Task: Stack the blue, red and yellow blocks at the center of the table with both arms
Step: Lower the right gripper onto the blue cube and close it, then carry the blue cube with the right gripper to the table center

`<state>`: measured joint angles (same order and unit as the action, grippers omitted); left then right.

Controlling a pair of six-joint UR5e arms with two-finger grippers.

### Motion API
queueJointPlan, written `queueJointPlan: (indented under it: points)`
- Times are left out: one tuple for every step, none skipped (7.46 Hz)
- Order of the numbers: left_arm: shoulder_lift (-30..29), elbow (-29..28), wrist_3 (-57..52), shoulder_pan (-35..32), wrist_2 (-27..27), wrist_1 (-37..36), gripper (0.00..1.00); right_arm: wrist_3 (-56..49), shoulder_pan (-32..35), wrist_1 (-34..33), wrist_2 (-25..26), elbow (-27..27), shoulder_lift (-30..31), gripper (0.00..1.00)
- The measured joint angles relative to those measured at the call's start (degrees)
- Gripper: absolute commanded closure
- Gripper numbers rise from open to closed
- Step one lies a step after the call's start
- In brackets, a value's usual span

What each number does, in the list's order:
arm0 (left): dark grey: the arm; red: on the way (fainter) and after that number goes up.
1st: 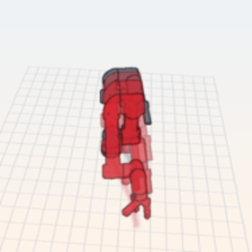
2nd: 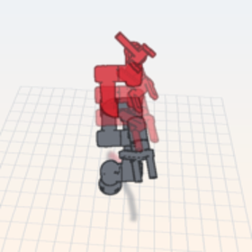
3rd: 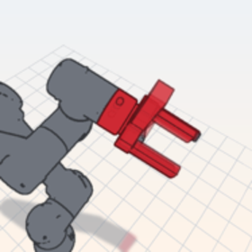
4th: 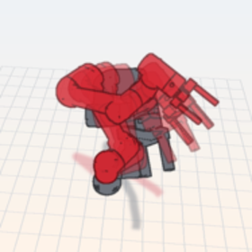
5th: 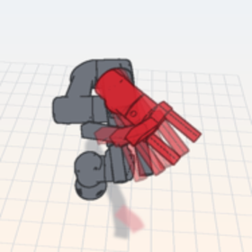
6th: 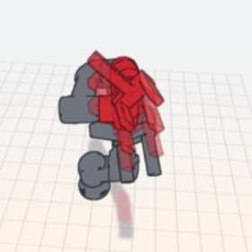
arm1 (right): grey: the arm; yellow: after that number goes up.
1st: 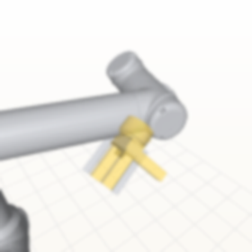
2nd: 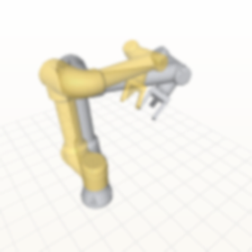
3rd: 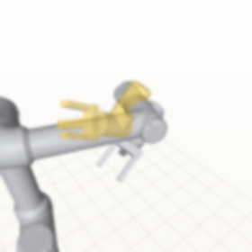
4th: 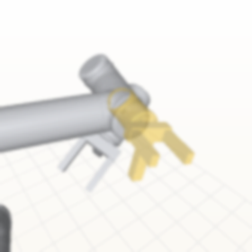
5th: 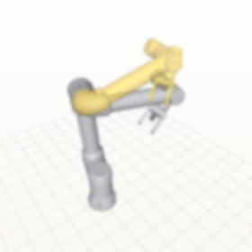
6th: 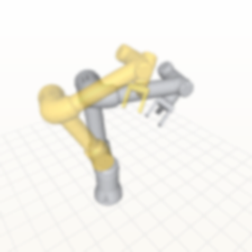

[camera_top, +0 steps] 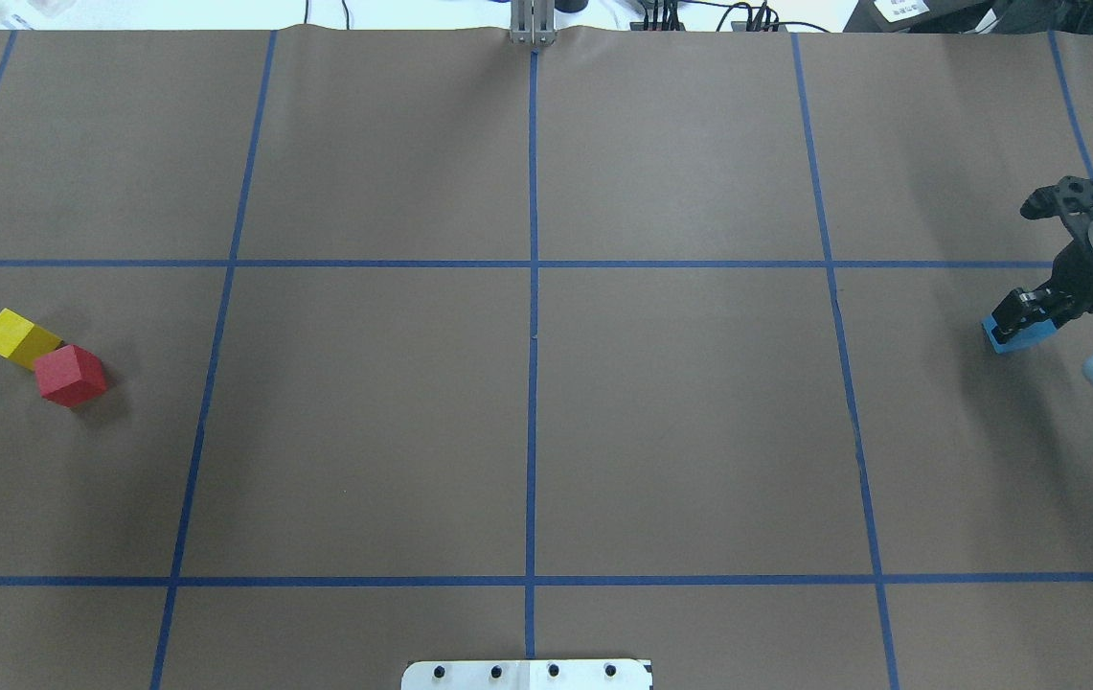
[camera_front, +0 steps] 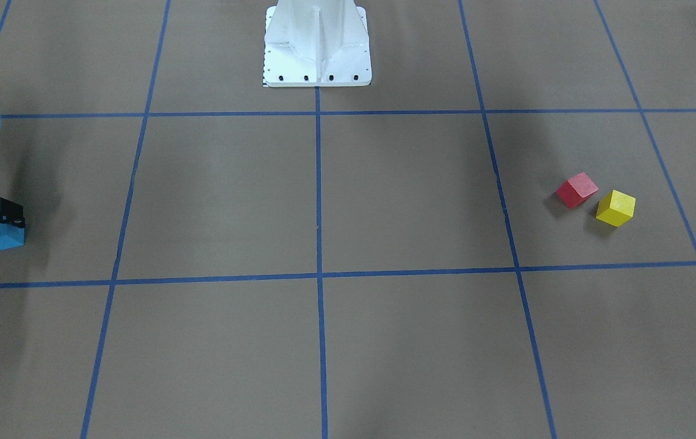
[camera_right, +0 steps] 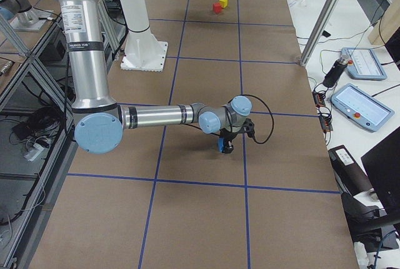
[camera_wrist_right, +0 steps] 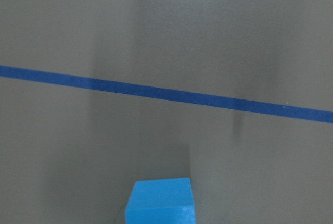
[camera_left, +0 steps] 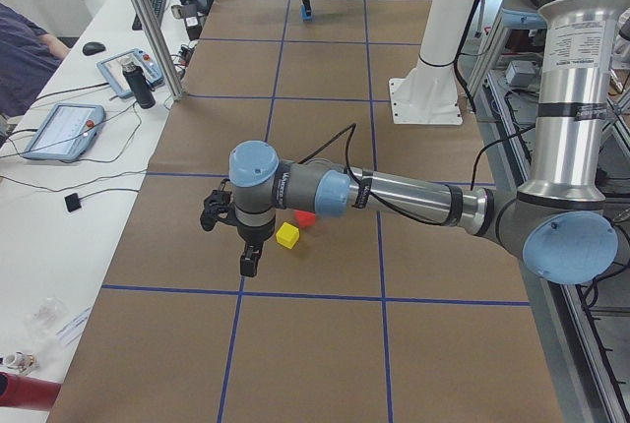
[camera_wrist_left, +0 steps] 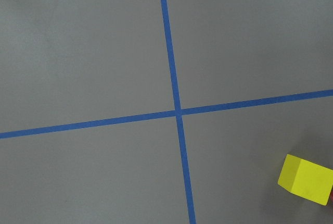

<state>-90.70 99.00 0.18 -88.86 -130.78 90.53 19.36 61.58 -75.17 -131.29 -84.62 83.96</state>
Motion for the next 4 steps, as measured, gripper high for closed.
queueJointPlan:
  points:
    - [0.00,-0.02,0.00,0.03,0.00,0.00,0.00,-0.23,0.01,-0.01,-0.05,-0.15,-0.21,1.00]
    - [0.00,-0.06,0.00,0.06,0.00,0.00,0.00,-0.30,0.35,-0.09,-0.24,-0.59,-0.88,1.00]
    - [0.00,-0.14,0.00,0.07,0.00,0.02,0.00,-0.14,0.89,-0.46,-0.45,-0.95,-2.63,1.00]
    - [0.00,-0.26,0.00,0.08,0.00,0.06,0.00,0.27,1.22,-2.76,-0.59,-0.97,-6.55,1.00]
